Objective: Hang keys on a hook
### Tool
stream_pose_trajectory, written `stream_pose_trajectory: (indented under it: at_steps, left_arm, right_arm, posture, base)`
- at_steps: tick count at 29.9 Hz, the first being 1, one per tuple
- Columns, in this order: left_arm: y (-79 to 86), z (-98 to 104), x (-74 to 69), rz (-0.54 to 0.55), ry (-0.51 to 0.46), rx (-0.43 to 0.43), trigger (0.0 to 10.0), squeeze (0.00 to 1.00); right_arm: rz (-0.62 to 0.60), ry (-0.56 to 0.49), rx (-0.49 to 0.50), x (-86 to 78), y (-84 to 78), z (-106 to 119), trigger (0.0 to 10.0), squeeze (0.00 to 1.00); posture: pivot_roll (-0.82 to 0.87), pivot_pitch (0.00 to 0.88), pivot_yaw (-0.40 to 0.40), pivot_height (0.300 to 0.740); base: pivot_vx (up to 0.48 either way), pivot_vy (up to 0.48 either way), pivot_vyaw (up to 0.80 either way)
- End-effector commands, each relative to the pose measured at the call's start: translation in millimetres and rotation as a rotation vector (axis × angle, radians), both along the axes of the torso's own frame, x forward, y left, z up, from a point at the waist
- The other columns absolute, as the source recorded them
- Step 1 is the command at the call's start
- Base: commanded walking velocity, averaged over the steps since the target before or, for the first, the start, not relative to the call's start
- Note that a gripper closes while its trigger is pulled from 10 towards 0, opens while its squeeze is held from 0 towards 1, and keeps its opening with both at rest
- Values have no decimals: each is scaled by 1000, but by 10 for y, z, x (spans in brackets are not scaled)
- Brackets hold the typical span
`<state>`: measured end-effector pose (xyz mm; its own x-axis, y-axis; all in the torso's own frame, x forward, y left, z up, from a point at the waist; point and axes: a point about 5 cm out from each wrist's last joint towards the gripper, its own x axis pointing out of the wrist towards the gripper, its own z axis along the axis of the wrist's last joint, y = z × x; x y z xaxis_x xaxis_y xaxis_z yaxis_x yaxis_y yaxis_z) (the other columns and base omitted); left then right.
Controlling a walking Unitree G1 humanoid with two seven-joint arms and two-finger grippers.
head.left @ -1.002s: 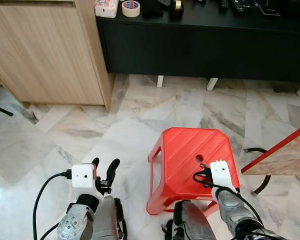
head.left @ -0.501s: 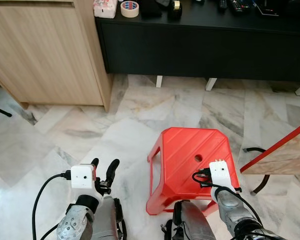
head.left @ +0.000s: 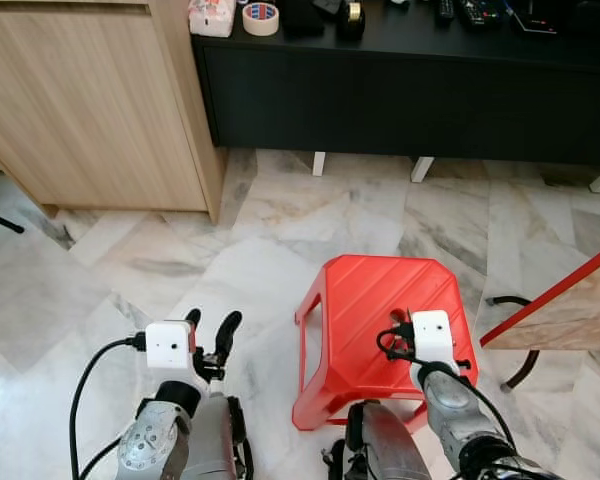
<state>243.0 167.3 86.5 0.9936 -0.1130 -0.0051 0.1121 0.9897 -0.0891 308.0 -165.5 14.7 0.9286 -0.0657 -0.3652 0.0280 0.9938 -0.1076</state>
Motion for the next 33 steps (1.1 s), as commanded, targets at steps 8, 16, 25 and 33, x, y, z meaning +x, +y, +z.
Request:
stream_pose_trajectory:
  at_steps: [8, 16, 25, 33]
  left_arm:
    - [12, -99, 71, 8, 15, 4, 10000, 0]
    - [-41, -151, 206, 8, 10, -7, 10000, 0]
    - [-35, -160, 304, 21, -3, -11, 10000, 0]
    - [-19, -197, 326, 22, -19, -1, 10000, 0]
  right_arm:
    - [-22, -165, 84, -71, -18, 112, 4824, 0]
    - [-9, -291, 124, -202, -55, 234, 10000, 0]
    - [-23, -338, 136, -134, -57, 336, 10000, 0]
    - [-49, -331, 152, -123, -110, 364, 10000, 0]
  posture:
    - [62, 114, -102, 629]
    - [32, 50, -101, 629]
    - [27, 5, -113, 649]
    - [35, 0, -109, 699]
  base:
    - [0, 0, 0]
    - [0, 0, 0]
    - [0, 0, 0]
    - [0, 0, 0]
